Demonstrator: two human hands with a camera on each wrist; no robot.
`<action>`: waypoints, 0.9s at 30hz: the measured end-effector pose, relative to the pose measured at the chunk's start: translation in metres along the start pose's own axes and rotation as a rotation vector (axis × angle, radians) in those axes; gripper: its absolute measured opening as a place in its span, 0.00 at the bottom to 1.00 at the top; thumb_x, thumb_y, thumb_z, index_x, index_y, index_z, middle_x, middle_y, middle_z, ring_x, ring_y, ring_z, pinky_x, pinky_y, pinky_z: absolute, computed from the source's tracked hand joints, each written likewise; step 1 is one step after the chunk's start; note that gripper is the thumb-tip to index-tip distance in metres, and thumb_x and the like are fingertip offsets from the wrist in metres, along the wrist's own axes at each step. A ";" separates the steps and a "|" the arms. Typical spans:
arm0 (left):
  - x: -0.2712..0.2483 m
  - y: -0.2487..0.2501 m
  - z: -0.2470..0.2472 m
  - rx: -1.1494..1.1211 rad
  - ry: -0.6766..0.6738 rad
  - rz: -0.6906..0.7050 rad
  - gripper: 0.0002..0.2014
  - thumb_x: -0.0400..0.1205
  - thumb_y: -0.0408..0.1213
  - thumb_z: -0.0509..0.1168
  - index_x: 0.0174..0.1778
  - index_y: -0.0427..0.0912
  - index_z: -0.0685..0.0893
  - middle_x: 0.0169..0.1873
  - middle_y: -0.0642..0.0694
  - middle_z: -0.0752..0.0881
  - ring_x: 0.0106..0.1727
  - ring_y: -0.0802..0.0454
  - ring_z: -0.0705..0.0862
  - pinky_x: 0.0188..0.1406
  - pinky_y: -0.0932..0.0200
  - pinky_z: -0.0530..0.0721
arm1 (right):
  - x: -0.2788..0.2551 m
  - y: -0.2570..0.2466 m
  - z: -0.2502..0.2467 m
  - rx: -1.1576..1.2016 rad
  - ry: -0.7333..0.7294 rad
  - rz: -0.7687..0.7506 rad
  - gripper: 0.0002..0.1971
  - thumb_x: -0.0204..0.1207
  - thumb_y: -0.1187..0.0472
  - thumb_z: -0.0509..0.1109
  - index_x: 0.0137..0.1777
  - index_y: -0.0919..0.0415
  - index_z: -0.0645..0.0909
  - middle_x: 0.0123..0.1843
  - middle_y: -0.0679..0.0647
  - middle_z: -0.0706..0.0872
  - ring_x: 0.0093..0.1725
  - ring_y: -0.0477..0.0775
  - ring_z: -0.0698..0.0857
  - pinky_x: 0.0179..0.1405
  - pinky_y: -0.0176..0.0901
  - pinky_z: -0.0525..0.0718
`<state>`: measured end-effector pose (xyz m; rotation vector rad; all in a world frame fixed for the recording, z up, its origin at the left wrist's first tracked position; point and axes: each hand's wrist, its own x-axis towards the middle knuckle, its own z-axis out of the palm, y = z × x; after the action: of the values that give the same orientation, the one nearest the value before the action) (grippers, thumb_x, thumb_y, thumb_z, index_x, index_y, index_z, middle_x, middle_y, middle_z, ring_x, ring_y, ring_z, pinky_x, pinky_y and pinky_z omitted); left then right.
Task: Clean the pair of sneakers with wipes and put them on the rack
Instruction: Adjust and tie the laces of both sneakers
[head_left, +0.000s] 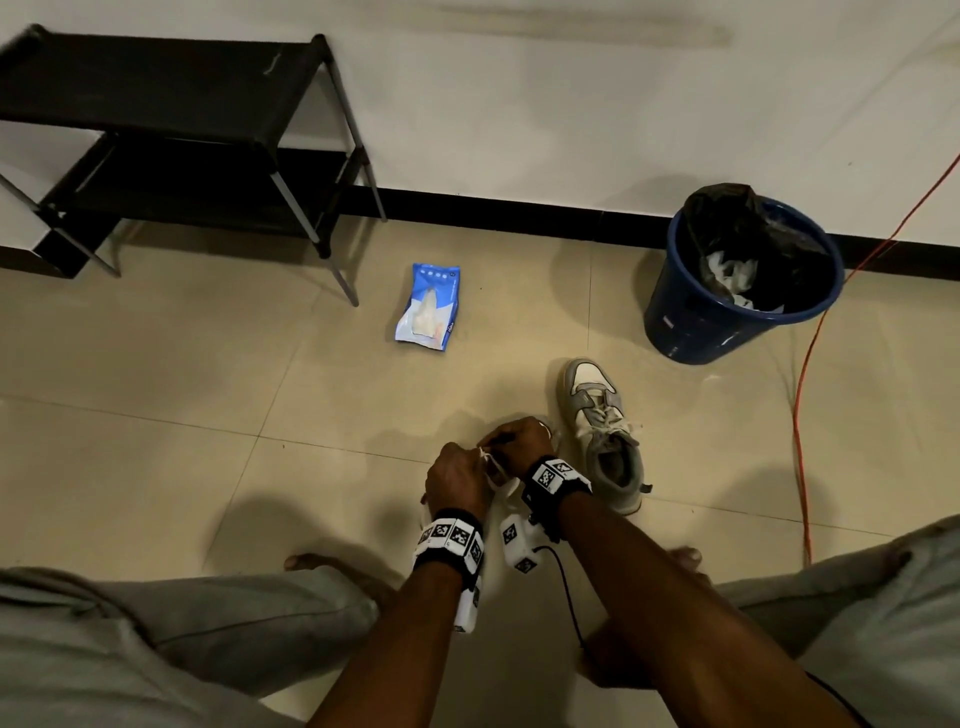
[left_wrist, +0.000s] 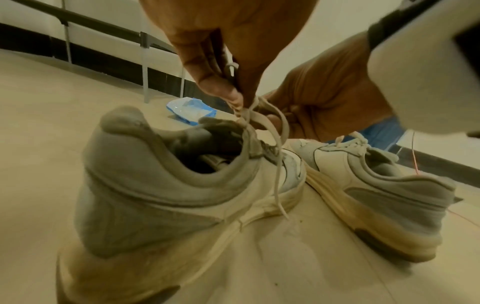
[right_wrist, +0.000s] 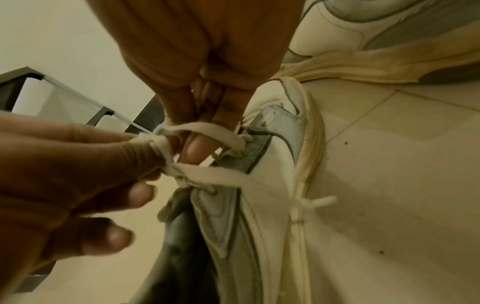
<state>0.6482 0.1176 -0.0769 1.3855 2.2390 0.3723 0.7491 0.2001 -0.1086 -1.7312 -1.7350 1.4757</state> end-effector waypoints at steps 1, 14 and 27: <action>-0.001 0.001 0.000 0.009 0.007 0.027 0.13 0.87 0.38 0.60 0.50 0.36 0.89 0.49 0.35 0.84 0.49 0.35 0.85 0.44 0.50 0.80 | 0.000 -0.002 0.000 -0.004 -0.013 0.040 0.04 0.69 0.68 0.77 0.38 0.60 0.92 0.33 0.57 0.91 0.32 0.52 0.89 0.35 0.45 0.90; 0.046 -0.004 -0.012 -0.356 -0.287 -0.350 0.10 0.68 0.39 0.72 0.35 0.34 0.90 0.36 0.35 0.90 0.41 0.35 0.88 0.36 0.54 0.82 | -0.025 -0.016 -0.031 -0.191 0.118 0.013 0.02 0.62 0.59 0.74 0.35 0.51 0.87 0.36 0.48 0.90 0.40 0.50 0.88 0.43 0.44 0.88; 0.041 -0.015 -0.006 -0.794 -0.715 -0.589 0.06 0.74 0.34 0.65 0.31 0.39 0.82 0.24 0.47 0.72 0.18 0.55 0.59 0.18 0.66 0.53 | -0.031 0.002 -0.013 -0.521 -0.061 -0.067 0.21 0.66 0.50 0.79 0.59 0.54 0.81 0.60 0.58 0.82 0.59 0.60 0.83 0.55 0.46 0.82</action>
<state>0.6189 0.1473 -0.0890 0.3243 1.5152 0.4022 0.7682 0.1791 -0.0909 -1.8434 -2.3406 1.1193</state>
